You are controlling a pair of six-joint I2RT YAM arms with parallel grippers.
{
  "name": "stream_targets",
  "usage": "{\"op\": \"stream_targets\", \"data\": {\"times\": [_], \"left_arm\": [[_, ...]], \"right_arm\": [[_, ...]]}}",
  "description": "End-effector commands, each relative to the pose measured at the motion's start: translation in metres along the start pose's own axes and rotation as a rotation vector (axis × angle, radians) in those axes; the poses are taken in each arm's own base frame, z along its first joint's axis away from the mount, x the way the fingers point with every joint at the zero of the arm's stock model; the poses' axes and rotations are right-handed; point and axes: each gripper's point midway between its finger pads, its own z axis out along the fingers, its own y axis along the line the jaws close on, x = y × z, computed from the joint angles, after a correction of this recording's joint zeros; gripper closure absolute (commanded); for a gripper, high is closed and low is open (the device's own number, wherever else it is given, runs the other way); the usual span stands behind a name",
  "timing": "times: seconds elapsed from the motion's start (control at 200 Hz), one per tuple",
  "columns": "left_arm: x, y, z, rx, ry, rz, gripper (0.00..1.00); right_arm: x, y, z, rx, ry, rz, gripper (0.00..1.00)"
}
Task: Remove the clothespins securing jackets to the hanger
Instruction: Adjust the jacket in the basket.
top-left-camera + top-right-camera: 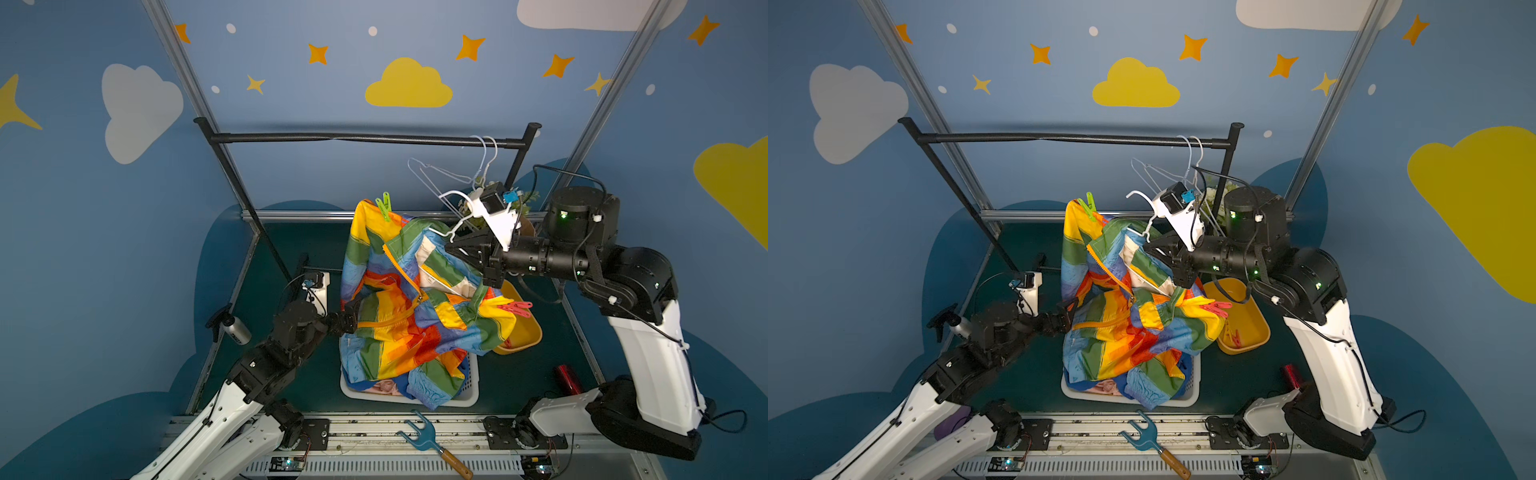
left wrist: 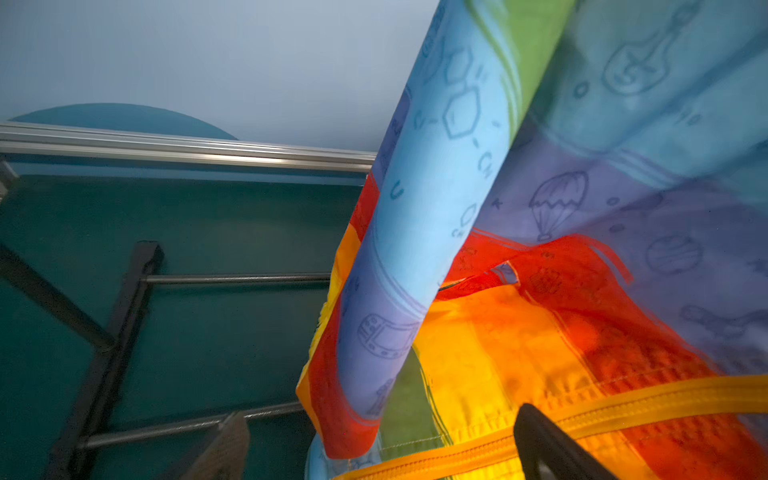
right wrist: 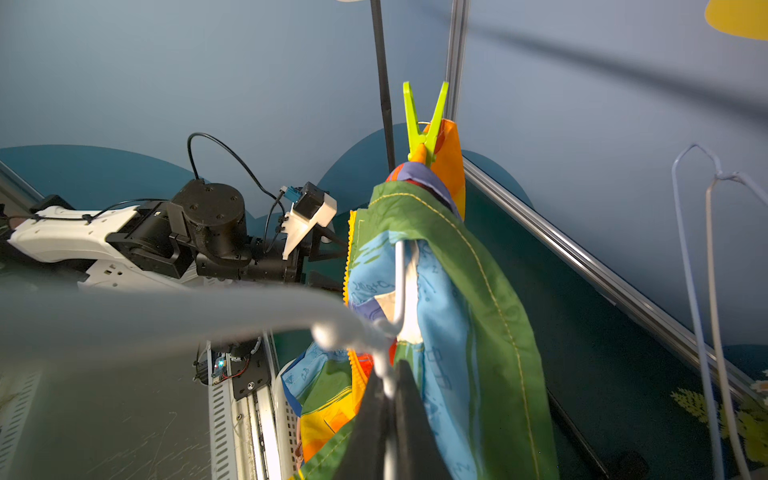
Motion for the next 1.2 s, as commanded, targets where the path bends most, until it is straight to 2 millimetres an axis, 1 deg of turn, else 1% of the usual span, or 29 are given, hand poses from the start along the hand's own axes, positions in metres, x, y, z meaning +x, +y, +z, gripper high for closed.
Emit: {"op": "stream_targets", "data": {"times": [0.0, 0.03, 0.05, 0.13, 0.16, 0.19, 0.225, 0.255, 0.285, 0.345, 0.41, 0.496, 0.526, 0.591, 0.671, 0.741, 0.801, 0.856, 0.921, 0.986, 1.066, 1.131, 1.196], "left_arm": [[-0.004, 0.004, 0.021, 0.016, 0.035, -0.06, 0.01], [-0.003, 0.01, 0.028, 0.003, 0.045, -0.073, 0.01], [-0.004, 0.011, 0.032, 0.013, 0.043, -0.081, 0.0], [-0.006, 0.002, 0.048, 0.12, 0.044, -0.105, 0.0], [-0.007, -0.003, 0.054, 0.163, 0.058, -0.111, 0.02], [-0.005, -0.008, 0.06, 0.203, 0.085, -0.114, 0.07], [-0.005, -0.016, 0.065, 0.251, 0.116, -0.109, 0.16], [-0.002, -0.022, 0.068, 0.285, 0.147, -0.107, 0.26], [-0.004, -0.03, 0.068, 0.321, 0.172, -0.104, 0.34], [-0.008, -0.041, 0.063, 0.377, 0.205, -0.061, 0.59], [-0.018, -0.051, 0.051, 0.427, 0.181, -0.049, 0.78], [-0.035, -0.064, 0.027, 0.487, 0.102, -0.066, 0.96], [-0.04, -0.07, 0.017, 0.51, 0.077, -0.067, 0.96], [-0.04, -0.084, -0.003, 0.539, 0.051, -0.046, 0.96], [-0.034, -0.098, -0.024, 0.546, 0.046, -0.017, 0.96], [-0.023, -0.112, -0.038, 0.574, 0.067, -0.01, 0.96], [-0.011, -0.124, -0.046, 0.607, 0.094, -0.011, 0.96], [0.003, -0.135, -0.048, 0.624, 0.132, 0.003, 0.96], [0.013, -0.146, -0.051, 0.617, 0.157, 0.047, 0.96], [0.011, -0.15, -0.053, 0.585, 0.136, 0.096, 0.96], [-0.006, -0.162, -0.068, 0.62, 0.083, 0.12, 0.96], [-0.017, -0.173, -0.08, 0.666, 0.069, 0.117, 0.96], [-0.021, -0.187, -0.09, 0.696, 0.075, 0.152, 0.96]], "right_arm": [[-0.026, 0.005, -0.013, -0.009, -0.097, -0.033, 1.0], [-0.026, 0.005, -0.014, -0.011, -0.098, -0.033, 1.0], [-0.027, 0.006, -0.015, -0.012, -0.102, -0.035, 1.0], [-0.027, 0.007, -0.017, -0.021, -0.107, -0.034, 1.0], [-0.028, 0.008, -0.018, -0.023, -0.108, -0.034, 1.0], [-0.028, 0.008, -0.02, -0.026, -0.111, -0.033, 1.0], [-0.028, 0.008, -0.021, -0.026, -0.113, -0.032, 1.0], [-0.029, 0.008, -0.021, -0.029, -0.115, -0.033, 1.0], [-0.029, 0.009, -0.023, -0.031, -0.118, -0.035, 1.0], [-0.029, 0.008, -0.025, -0.032, -0.121, -0.041, 1.0], [-0.029, 0.007, -0.027, -0.03, -0.124, -0.048, 1.0], [-0.03, 0.004, -0.031, -0.034, -0.14, -0.067, 1.0], [-0.03, 0.0, -0.031, -0.027, -0.143, -0.069, 1.0], [-0.031, -0.003, -0.03, -0.054, -0.148, -0.063, 1.0], [-0.029, -0.003, -0.026, -0.092, -0.142, -0.049, 1.0], [-0.029, -0.006, -0.025, -0.096, -0.14, -0.047, 1.0], [-0.033, -0.004, -0.033, -0.106, -0.16, -0.063, 1.0], [-0.039, -0.003, -0.044, -0.099, -0.188, -0.073, 1.0], [-0.049, 0.0, -0.063, -0.077, -0.233, -0.09, 1.0], [-0.058, 0.004, -0.08, -0.071, -0.272, -0.092, 1.0], [-0.065, 0.011, -0.097, -0.065, -0.3, -0.102, 1.0], [-0.067, 0.012, -0.103, -0.048, -0.313, -0.1, 1.0], [-0.066, 0.008, -0.106, -0.021, -0.316, -0.093, 1.0]]}}
